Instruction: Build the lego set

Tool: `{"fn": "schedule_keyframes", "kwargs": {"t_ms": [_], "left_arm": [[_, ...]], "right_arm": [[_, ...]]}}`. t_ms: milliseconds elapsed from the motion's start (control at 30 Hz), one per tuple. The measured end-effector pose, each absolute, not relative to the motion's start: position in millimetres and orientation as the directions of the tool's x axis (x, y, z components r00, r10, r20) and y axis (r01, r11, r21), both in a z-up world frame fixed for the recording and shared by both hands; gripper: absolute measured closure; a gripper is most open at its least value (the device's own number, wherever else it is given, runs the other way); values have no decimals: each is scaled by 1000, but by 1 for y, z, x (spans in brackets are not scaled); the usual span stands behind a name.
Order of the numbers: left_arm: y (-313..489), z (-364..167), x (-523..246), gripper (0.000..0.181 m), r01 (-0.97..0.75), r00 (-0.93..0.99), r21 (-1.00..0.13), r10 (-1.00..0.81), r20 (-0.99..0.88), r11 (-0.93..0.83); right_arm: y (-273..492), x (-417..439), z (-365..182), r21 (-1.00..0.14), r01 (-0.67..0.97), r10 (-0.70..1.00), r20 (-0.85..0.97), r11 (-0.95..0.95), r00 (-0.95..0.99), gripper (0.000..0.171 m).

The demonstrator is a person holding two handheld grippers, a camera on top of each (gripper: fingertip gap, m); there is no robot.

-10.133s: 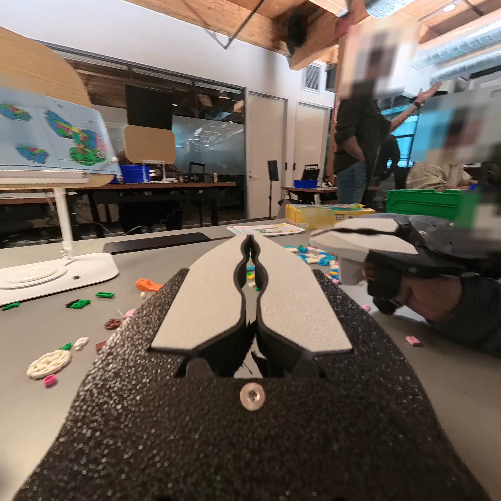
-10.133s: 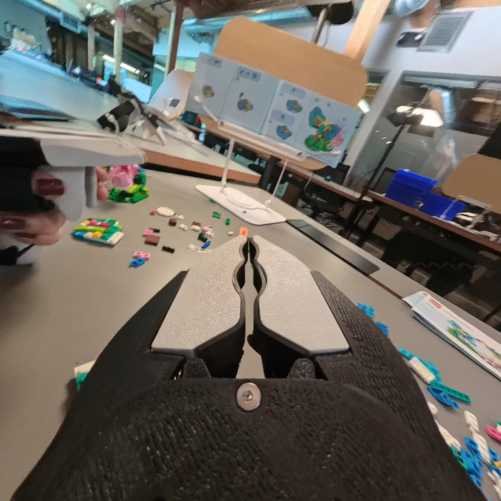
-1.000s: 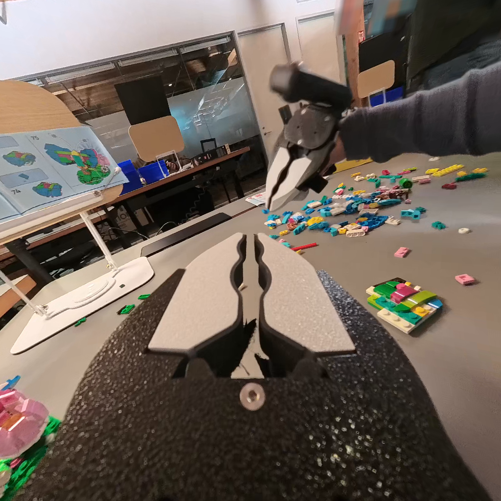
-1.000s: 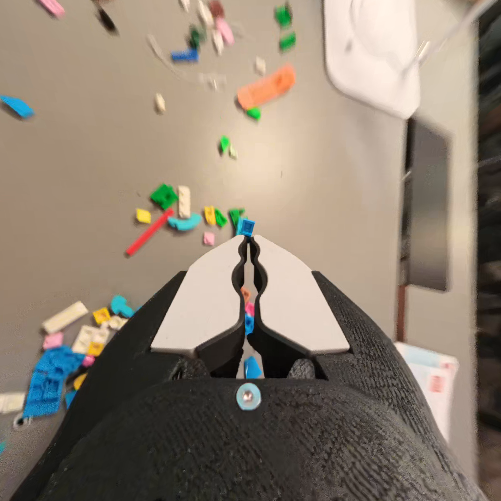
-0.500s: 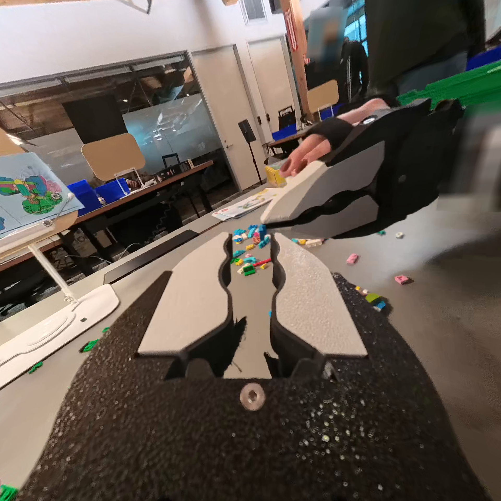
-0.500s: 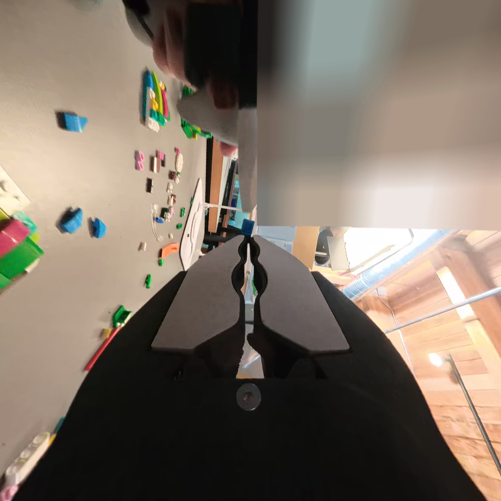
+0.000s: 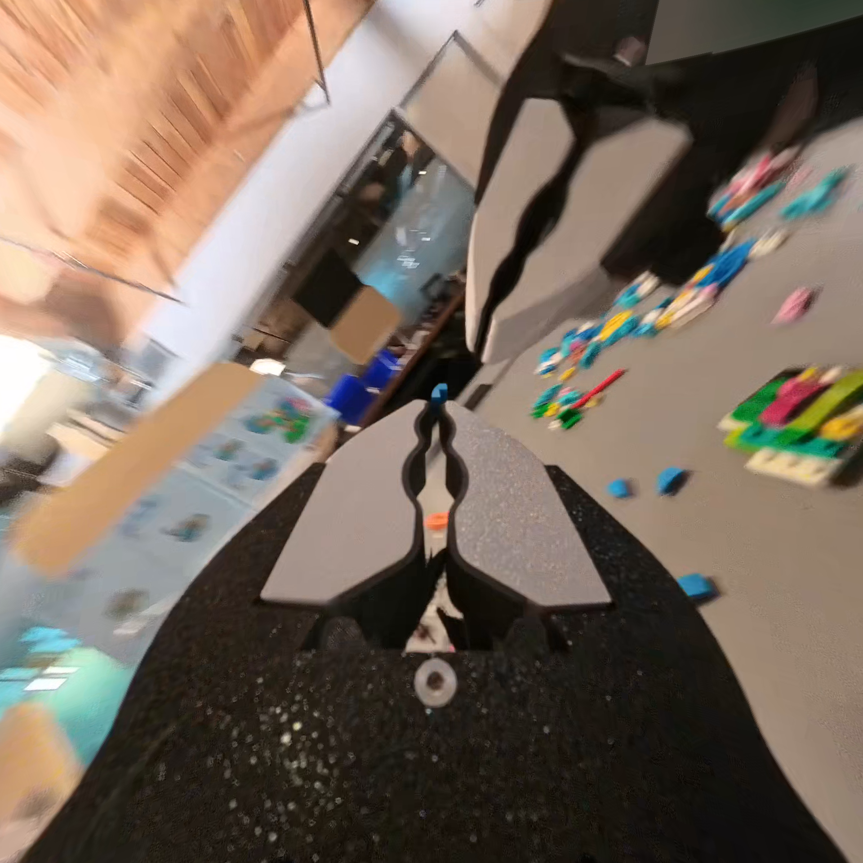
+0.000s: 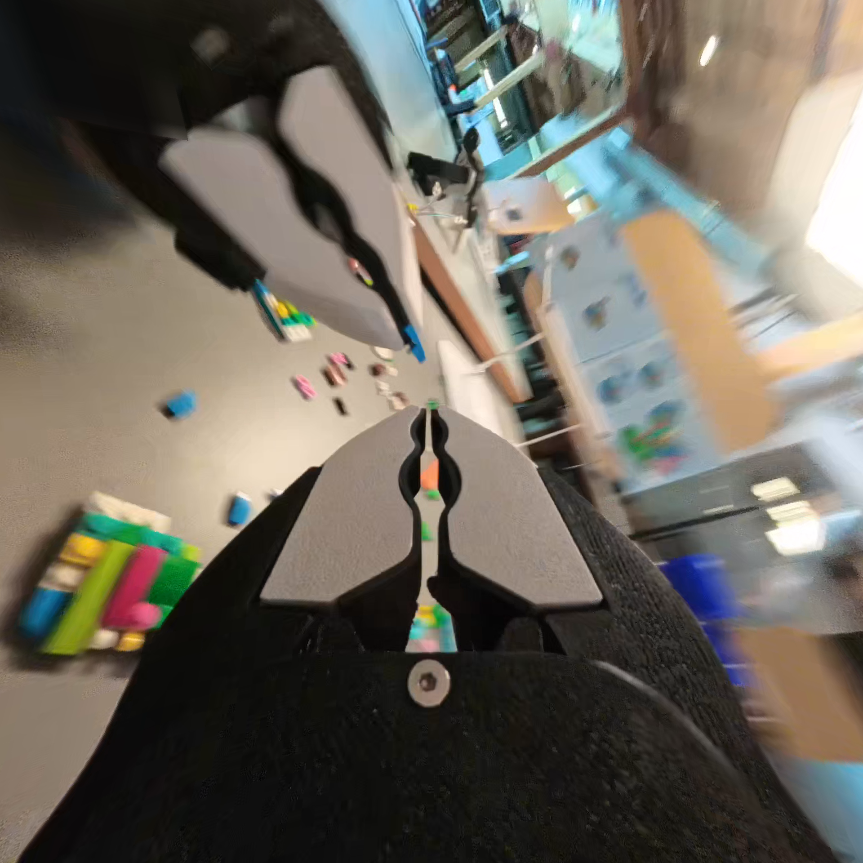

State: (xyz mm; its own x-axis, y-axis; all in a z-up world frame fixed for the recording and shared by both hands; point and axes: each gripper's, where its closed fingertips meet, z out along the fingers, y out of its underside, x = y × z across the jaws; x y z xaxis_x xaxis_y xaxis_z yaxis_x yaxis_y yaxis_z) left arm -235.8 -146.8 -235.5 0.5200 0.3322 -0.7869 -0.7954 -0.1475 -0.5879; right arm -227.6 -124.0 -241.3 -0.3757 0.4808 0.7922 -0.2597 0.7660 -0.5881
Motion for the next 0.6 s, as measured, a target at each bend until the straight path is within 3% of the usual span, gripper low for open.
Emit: {"fn": "schedule_keyframes", "kwargs": {"t_ms": [67, 100, 200, 600], "left_arm": [[-150, -233, -235, 180, -884, 325, -417, 363, -873, -212], [-150, -233, -232, 180, -903, 273, -368, 365, -890, -223], [-150, -231, -223, 180, -924, 246, -332, 368, -897, -190], [-147, -245, -197, 180, -944, 310, -327, 246, -918, -30]], "right_arm": [[-127, -225, -240, -837, -103, 644, 486, 537, -591, 164], [-133, -221, -239, -907, -15, 659, 317, 420, -682, 161], [-144, -209, -235, -962, 147, 576, 14, 232, -817, 155], [-154, -197, -247, -947, 194, 400, -79, 255, -913, 163]]}}
